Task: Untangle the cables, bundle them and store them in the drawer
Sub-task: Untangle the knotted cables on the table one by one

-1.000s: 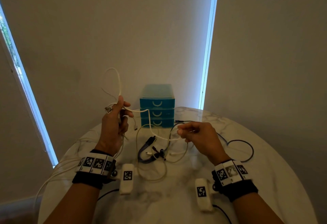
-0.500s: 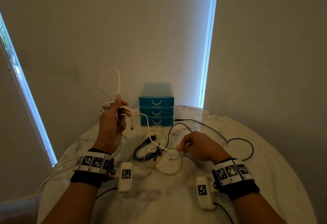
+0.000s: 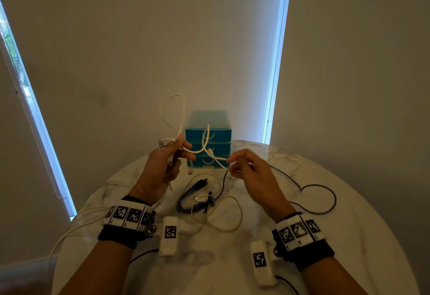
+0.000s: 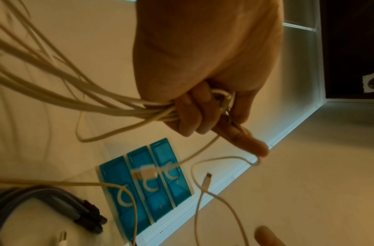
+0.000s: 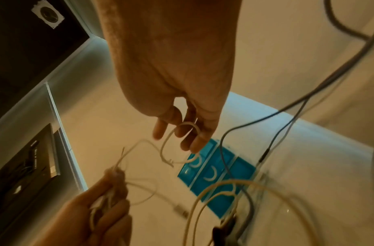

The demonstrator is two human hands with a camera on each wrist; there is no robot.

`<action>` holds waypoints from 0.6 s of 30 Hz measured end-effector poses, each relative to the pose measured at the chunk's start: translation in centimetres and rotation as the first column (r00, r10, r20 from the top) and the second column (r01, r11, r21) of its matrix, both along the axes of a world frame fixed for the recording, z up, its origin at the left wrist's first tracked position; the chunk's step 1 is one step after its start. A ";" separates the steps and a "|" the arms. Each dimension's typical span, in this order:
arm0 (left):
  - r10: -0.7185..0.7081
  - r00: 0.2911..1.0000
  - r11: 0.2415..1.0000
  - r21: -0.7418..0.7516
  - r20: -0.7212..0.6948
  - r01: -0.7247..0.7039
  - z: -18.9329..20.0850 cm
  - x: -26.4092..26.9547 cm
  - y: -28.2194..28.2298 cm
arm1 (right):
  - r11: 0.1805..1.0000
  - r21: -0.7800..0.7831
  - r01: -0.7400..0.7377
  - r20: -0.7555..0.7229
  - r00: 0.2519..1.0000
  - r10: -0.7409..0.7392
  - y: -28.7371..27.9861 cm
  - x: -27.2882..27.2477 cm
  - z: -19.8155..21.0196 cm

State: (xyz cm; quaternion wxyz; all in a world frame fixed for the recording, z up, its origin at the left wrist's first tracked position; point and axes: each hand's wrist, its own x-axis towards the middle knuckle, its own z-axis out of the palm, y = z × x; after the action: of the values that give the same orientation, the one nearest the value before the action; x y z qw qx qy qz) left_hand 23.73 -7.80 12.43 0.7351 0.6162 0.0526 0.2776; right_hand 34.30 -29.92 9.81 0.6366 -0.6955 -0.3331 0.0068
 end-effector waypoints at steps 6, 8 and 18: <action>-0.157 0.978 0.981 0.095 -0.138 0.170 0.3 -0.2 -0.9 | 0.963 -0.260 -0.077 0.117 0.987 0.110 2.3 -2.0 -0.8; -0.213 0.960 0.961 0.138 -0.181 0.240 0.4 -0.5 -1.2 | 0.952 -0.294 -0.080 0.169 0.976 0.135 2.4 -2.2 -1.4; -0.110 0.984 0.959 0.246 -0.141 0.142 0.5 -0.7 -1.6 | 0.999 -0.041 0.000 0.054 0.999 0.002 2.9 -3.1 -1.1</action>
State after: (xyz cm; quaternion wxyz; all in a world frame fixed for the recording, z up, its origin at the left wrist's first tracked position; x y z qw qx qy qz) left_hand 22.98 -9.40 12.97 0.6610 0.7241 0.0231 0.1954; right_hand 31.21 -27.06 8.71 0.6130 -0.7080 -0.3506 -0.0050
